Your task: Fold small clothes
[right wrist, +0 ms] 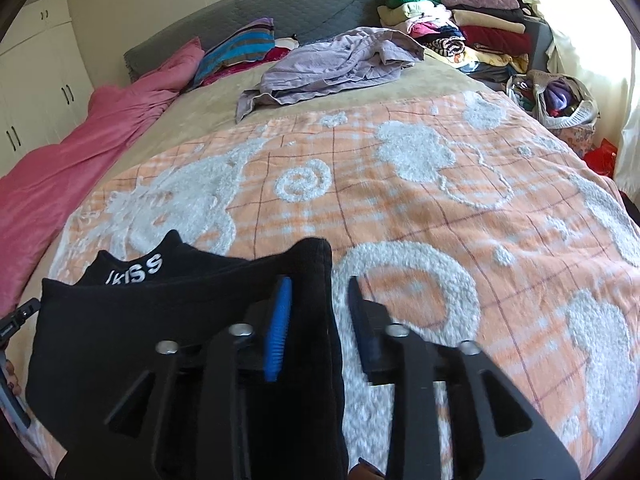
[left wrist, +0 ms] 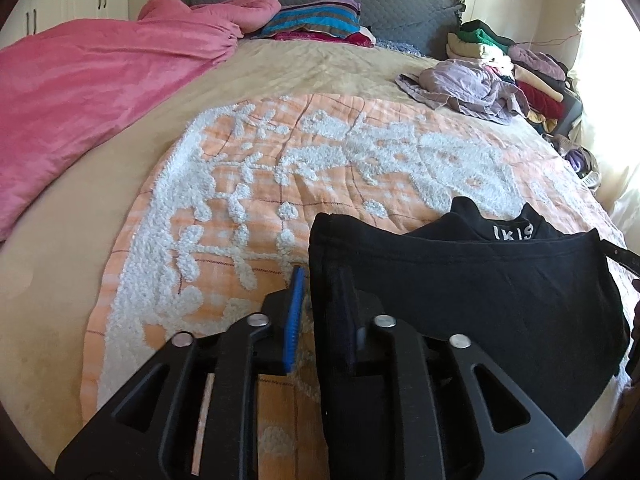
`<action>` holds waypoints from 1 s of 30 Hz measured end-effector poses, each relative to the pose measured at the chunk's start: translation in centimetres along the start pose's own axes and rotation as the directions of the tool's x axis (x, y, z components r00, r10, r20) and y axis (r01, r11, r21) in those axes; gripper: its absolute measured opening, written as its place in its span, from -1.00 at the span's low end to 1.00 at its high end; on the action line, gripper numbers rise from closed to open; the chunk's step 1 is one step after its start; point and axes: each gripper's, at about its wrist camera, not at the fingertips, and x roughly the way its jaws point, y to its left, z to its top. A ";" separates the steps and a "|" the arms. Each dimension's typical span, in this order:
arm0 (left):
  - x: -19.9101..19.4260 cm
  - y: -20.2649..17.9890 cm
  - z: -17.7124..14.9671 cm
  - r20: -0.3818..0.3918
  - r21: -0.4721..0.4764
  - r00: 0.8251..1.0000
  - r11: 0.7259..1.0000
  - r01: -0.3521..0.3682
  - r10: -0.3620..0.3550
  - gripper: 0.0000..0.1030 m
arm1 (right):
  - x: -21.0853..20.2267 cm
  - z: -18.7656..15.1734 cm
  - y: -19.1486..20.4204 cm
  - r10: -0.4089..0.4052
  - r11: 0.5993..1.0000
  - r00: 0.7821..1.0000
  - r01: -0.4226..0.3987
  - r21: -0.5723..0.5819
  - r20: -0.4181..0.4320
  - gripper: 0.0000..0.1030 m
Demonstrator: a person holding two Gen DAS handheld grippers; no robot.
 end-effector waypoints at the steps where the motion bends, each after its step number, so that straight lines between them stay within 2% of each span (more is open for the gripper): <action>1: -0.2 0.0 -0.1 0.002 0.000 1.000 1.000 -0.003 0.003 -0.65 | -0.6 -0.3 -0.1 0.010 1.000 1.000 -0.010 0.005 0.008 -0.30; 3: -0.5 0.0 -0.3 0.003 0.001 1.000 1.000 -0.011 0.011 -0.61 | -1.5 -0.7 0.0 0.024 1.000 1.000 -0.024 0.007 0.011 -0.25; 6: -1.2 0.0 -0.8 0.003 -0.003 1.000 1.000 -0.018 0.018 -0.49 | -2.9 -1.8 0.4 0.044 0.999 0.999 -0.044 -0.007 0.014 -0.02; 9: -2.3 0.1 -1.5 0.007 -0.010 1.000 1.000 -0.024 0.024 -0.38 | -4.1 -3.1 0.5 0.071 0.998 0.998 -0.071 -0.003 0.004 0.00; 10: -2.7 0.1 -1.7 0.007 -0.015 1.000 1.000 -0.020 0.020 -0.35 | -4.5 -3.7 0.5 0.082 0.997 0.997 -0.082 -0.003 -0.008 0.06; 18: -5.5 -1.9 -4.3 0.005 0.005 1.000 1.000 0.030 -0.030 -0.29 | -6.3 -7.3 0.3 0.119 0.993 0.992 -0.119 0.018 -0.040 0.18; 22: -5.8 -3.1 -6.1 -0.026 0.019 0.999 0.999 0.048 -0.047 -0.24 | -6.9 -8.5 0.3 0.116 0.993 0.992 -0.116 0.002 -0.059 0.18; 23: -5.8 -3.3 -6.5 -0.038 0.018 0.998 0.998 0.054 -0.054 -0.24 | -7.0 -8.8 0.3 0.120 0.993 0.991 -0.120 -0.002 -0.065 0.07; 25: -5.5 -3.5 -7.3 -0.059 0.014 0.997 0.998 0.053 -0.052 -0.24 | -7.1 -9.2 0.3 0.091 0.995 0.993 -0.093 -0.024 -0.072 -0.43; 26: -5.2 -3.6 -7.7 -0.073 0.012 0.996 0.999 0.050 -0.049 -0.24 | -7.2 -9.5 0.1 0.069 0.997 0.995 -0.072 -0.034 -0.068 -0.58; 27: -5.0 -3.6 -8.2 -0.086 0.006 0.995 0.999 0.049 -0.048 -0.24 | -7.2 -9.6 -0.1 0.064 0.997 0.996 -0.066 -0.032 -0.066 -0.68; 30: -5.0 -3.4 -9.1 -0.095 -0.012 0.994 0.999 0.051 -0.052 -0.23 | -7.4 -10.3 -1.0 0.082 0.997 0.995 -0.081 0.011 -0.062 -0.71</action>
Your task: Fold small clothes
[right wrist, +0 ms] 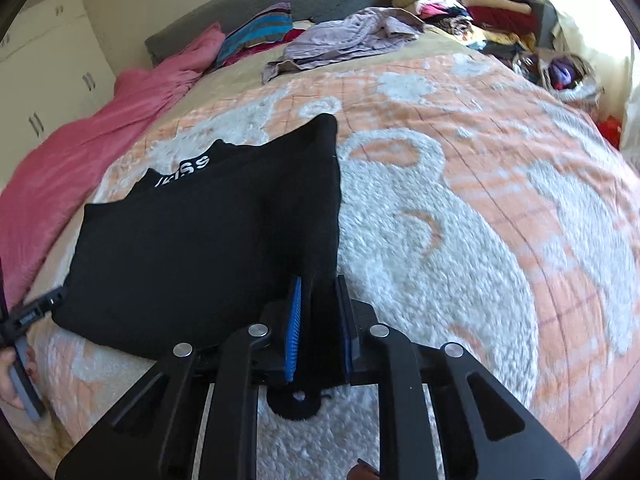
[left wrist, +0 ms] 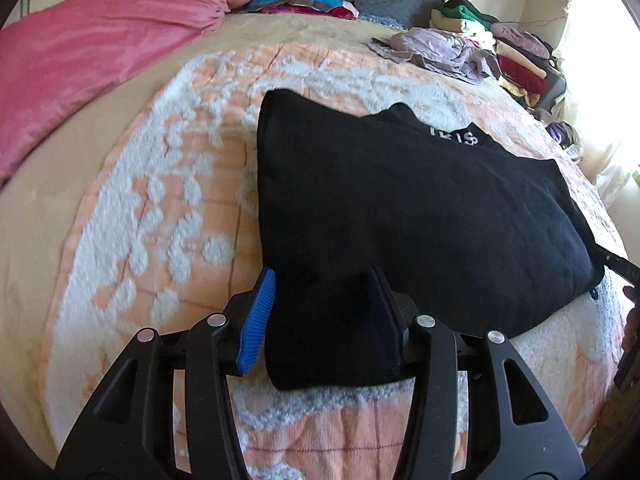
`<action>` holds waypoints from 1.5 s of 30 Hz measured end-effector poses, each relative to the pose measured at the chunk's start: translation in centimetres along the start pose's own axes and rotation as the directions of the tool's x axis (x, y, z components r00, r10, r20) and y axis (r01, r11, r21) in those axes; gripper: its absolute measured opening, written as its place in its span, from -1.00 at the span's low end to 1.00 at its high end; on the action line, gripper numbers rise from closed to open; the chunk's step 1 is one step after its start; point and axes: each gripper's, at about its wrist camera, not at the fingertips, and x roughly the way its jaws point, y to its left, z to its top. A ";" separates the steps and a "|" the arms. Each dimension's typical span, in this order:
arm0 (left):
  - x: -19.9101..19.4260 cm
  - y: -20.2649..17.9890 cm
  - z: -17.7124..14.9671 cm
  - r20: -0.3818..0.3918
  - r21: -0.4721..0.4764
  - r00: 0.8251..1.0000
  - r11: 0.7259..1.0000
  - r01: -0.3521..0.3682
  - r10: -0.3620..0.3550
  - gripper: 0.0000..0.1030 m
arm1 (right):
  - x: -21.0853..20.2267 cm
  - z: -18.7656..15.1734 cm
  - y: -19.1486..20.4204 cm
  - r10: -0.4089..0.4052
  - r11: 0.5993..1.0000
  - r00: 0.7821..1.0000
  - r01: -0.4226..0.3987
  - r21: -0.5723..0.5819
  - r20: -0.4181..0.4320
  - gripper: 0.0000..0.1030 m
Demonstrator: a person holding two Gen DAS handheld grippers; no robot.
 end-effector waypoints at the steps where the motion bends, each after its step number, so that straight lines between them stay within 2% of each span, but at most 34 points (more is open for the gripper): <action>1: 0.0 0.1 -0.2 -0.001 -0.008 1.000 1.000 0.003 -0.003 -0.22 | 0.0 -0.2 -0.1 -0.001 1.000 1.000 0.001 0.000 0.002 -0.71; 3: -0.2 0.2 -0.5 -0.001 -0.018 1.000 1.000 0.002 -0.002 -0.19 | 0.1 -0.5 -0.2 -0.010 1.000 1.000 0.010 0.005 0.006 -0.69; 7: -0.5 0.3 -0.8 -0.001 -0.022 1.000 1.000 -0.005 0.005 -0.14 | -0.1 -1.0 -0.7 -0.034 0.999 0.999 0.034 0.037 0.005 -0.31; 11: -0.7 0.4 -1.2 0.000 -0.035 1.000 0.999 -0.007 0.007 -0.07 | -0.8 -1.5 -0.7 -0.039 0.999 0.999 0.038 0.038 0.014 -0.25; 14: -1.2 0.3 -1.4 0.005 -0.036 1.000 0.999 -0.011 0.011 -0.01 | -1.6 -1.8 -0.5 -0.059 0.998 0.998 0.058 0.028 0.031 -0.07; 20: -2.1 -0.2 -1.7 0.022 -0.029 1.000 1.000 -0.010 0.011 0.13 | -2.8 -2.3 -0.3 -0.045 0.999 0.998 0.044 0.031 0.046 0.10; 27: -3.1 -0.3 -1.8 0.031 -0.025 0.999 0.999 -0.022 0.023 0.27 | -4.7 -2.5 0.6 -0.044 0.999 0.995 0.043 0.011 0.085 0.52; 30: -3.9 -0.1 -1.8 0.042 -0.032 0.999 0.999 -0.025 0.026 0.45 | -5.3 -2.6 1.7 -0.025 1.000 0.995 0.026 -0.014 0.096 0.72; 34: -4.8 0.4 -1.9 0.054 -0.043 0.998 0.998 -0.038 0.040 0.63 | -6.1 -2.9 4.3 0.010 0.996 0.993 0.000 -0.085 0.114 0.81; 38: -5.6 1.3 -2.0 0.061 -0.064 0.996 0.996 -0.057 0.061 0.65 | -6.6 -3.1 7.0 0.053 0.988 0.990 -0.034 -0.150 0.128 0.85; 39: -5.7 1.5 -1.9 0.063 -0.068 0.996 0.996 -0.060 0.064 0.77 | -6.7 -3.2 7.9 0.068 0.985 0.989 -0.046 -0.167 0.128 0.87; 40: -5.9 1.7 -1.9 0.067 -0.074 0.995 0.995 -0.066 0.071 0.82 | -6.6 -3.2 8.8 0.083 0.981 0.989 -0.060 -0.184 0.124 0.87; 45: -6.7 2.9 -1.7 0.080 -0.094 0.993 0.992 -0.081 0.088 0.81 | -6.3 -3.4 12.6 0.144 0.959 0.983 -0.111 -0.261 0.112 0.88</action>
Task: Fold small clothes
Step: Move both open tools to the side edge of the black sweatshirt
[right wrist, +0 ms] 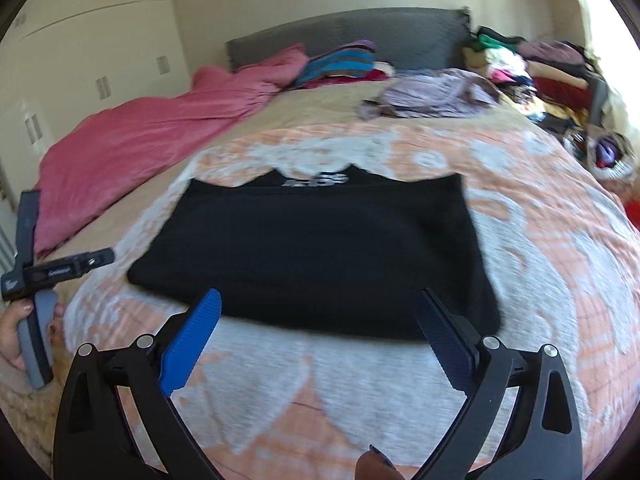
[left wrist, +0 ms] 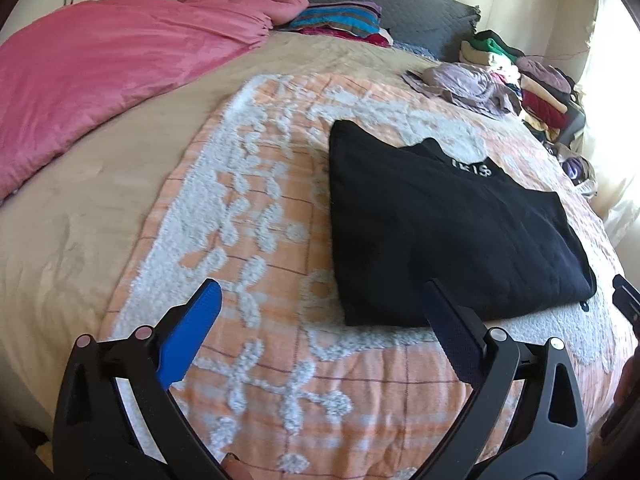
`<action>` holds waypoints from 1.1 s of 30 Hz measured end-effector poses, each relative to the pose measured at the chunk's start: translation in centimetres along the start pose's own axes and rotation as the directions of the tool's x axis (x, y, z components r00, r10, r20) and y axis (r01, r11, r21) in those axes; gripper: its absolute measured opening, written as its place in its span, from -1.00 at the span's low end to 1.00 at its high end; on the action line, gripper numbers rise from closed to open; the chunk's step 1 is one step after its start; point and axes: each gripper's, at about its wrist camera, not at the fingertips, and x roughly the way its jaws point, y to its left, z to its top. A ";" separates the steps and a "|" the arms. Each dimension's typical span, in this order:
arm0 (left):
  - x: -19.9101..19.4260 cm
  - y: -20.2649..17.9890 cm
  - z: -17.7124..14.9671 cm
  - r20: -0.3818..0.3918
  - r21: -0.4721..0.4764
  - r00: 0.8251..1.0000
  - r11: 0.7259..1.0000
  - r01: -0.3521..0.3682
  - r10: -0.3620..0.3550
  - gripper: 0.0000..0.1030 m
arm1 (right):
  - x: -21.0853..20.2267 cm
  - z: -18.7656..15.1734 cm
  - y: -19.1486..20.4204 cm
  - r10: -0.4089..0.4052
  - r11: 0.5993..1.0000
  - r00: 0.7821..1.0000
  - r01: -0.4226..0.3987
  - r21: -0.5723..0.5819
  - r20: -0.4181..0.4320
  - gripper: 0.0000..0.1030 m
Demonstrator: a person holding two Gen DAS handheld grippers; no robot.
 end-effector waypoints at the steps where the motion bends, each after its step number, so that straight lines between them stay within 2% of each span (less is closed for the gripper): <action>1: 0.0 0.2 0.1 0.001 -0.001 1.000 1.000 -0.005 0.005 0.81 | 0.3 0.1 1.0 0.012 1.000 1.000 -0.012 -0.019 -0.001 0.88; 9: 0.5 2.1 0.9 -0.007 -0.028 1.000 0.999 -0.028 0.027 0.81 | 3.6 0.4 7.4 0.085 0.984 0.995 -0.090 -0.151 -0.043 0.88; 19: 2.7 3.5 3.2 -0.030 -0.027 0.998 0.998 -0.052 0.051 0.81 | 7.9 -0.7 13.3 0.119 0.943 0.987 -0.147 -0.297 -0.111 0.88; 27: 5.3 2.5 5.4 -0.053 0.008 0.997 0.999 -0.053 0.053 0.81 | 10.6 -1.5 17.1 0.067 0.894 0.991 -0.111 -0.434 -0.116 0.88; 33: 7.3 1.4 6.7 -0.068 0.038 0.996 0.998 -0.057 0.059 0.81 | 13.3 -2.5 19.7 -0.050 0.825 0.995 -0.008 -0.565 -0.087 0.88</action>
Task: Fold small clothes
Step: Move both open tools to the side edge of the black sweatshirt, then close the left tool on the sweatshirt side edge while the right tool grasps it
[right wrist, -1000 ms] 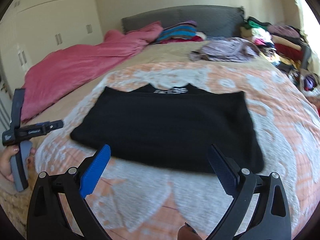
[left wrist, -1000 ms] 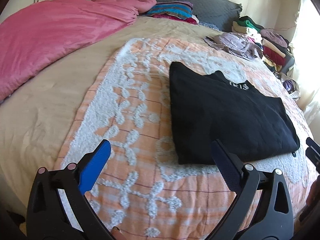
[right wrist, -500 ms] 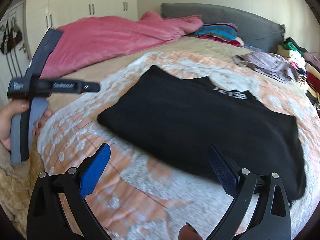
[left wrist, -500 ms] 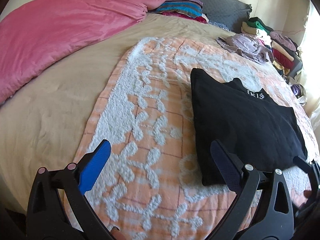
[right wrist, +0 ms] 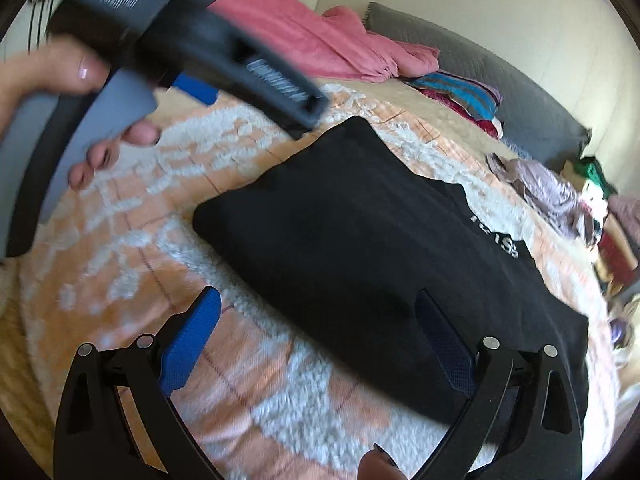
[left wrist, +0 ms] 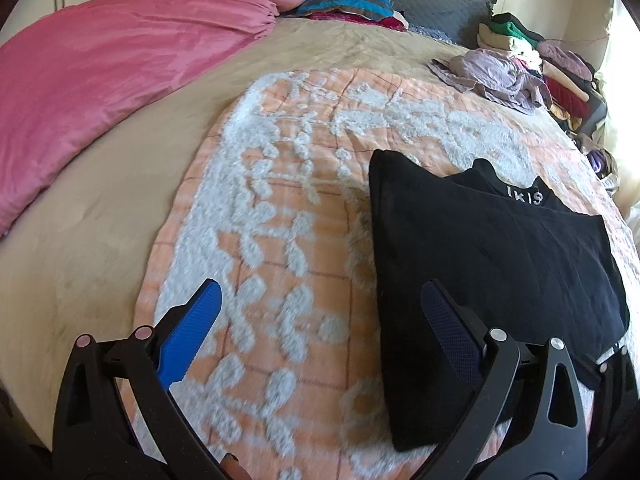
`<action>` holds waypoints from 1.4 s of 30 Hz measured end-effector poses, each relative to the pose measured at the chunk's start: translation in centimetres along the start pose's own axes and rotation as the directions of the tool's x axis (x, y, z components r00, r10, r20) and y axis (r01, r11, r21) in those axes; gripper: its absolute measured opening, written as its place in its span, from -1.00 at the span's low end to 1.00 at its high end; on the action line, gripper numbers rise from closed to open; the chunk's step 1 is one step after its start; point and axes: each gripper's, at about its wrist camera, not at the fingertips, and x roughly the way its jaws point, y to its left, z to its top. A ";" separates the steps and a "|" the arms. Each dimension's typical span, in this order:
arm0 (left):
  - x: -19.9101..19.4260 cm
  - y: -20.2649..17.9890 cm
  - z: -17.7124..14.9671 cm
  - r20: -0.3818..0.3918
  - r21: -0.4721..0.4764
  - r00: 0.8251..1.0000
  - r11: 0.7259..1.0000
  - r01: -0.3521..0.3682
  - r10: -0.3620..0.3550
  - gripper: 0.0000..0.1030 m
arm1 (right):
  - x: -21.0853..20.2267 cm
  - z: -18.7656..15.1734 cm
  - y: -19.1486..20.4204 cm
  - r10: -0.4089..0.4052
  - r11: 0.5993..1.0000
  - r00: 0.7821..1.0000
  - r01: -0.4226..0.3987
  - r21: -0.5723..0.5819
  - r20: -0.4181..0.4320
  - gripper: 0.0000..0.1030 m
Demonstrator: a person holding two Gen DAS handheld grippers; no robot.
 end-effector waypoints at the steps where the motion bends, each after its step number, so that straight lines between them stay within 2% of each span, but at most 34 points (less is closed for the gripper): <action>1: 0.2 -0.2 0.1 -0.002 0.003 1.000 1.000 -0.002 0.002 0.81 | 0.5 0.1 0.1 -0.007 1.000 1.000 0.007 -0.005 -0.009 0.88; 11: 2.7 -0.5 2.3 -0.027 0.005 1.000 1.000 -0.010 0.010 0.81 | 3.8 2.0 0.3 -0.116 0.991 0.993 0.115 -0.061 0.000 0.87; 12: 2.8 -0.5 2.5 -0.031 0.004 1.000 1.000 -0.006 0.006 0.81 | 3.8 2.2 0.2 -0.123 0.991 0.992 0.123 -0.058 0.008 0.76; 13: 3.0 -0.5 2.6 -0.034 0.003 0.999 1.000 -0.003 0.003 0.81 | 3.8 2.4 0.0 -0.125 0.991 0.992 0.126 -0.054 0.019 0.50; 15: 3.5 -0.6 3.0 -0.044 0.004 0.999 1.000 0.003 -0.003 0.81 | 3.5 2.7 -0.5 -0.110 0.993 0.993 0.112 -0.043 0.044 0.32; 17: 3.8 -0.7 3.2 -0.055 0.005 0.999 1.000 0.005 -0.004 0.81 | 3.0 2.7 -0.7 -0.095 0.995 0.993 0.097 -0.031 0.069 0.04; 19: 4.1 -0.9 3.3 -0.059 0.008 0.998 1.000 0.008 -0.007 0.81 | 2.2 2.5 -0.9 -0.079 0.997 0.991 0.081 -0.017 0.108 -0.36; 21: 4.2 -1.2 3.5 -0.066 0.010 0.998 1.000 0.022 -0.021 0.81 | 1.4 2.5 -0.7 -0.084 0.996 0.987 0.086 -0.008 0.136 -0.57; 25: 4.6 -1.7 4.0 -0.102 -0.026 0.991 0.996 0.085 -0.087 0.81 | 0.4 2.3 -1.4 -0.075 0.997 0.984 0.071 0.031 0.163 -0.74; 32: 5.3 -3.1 4.9 -0.155 -0.081 0.964 0.975 0.205 -0.215 0.80 | -1.0 2.0 -1.5 -0.056 0.996 0.980 0.043 0.073 0.189 -0.81; 35: 5.6 -3.9 5.1 -0.175 -0.095 0.955 0.969 0.226 -0.240 0.35 | -1.7 1.8 -2.2 -0.045 0.994 0.977 0.024 0.108 0.206 -0.82; 37: 5.6 -4.6 5.2 -0.182 -0.091 0.950 0.966 0.240 -0.253 -0.20 | -2.4 1.6 -2.6 -0.045 0.990 0.974 0.015 0.138 0.224 -0.83; 40: 4.6 -5.6 5.4 -0.160 -0.089 0.945 0.958 0.274 -0.285 -0.60 | -3.7 1.2 -3.3 -0.061 0.986 0.967 0.020 0.164 0.247 -0.84; 42: 3.6 -6.5 5.7 -0.136 -0.066 0.949 0.958 0.279 -0.285 -0.72 | -4.6 0.8 -3.7 -0.073 0.983 0.962 0.026 0.180 0.261 -0.85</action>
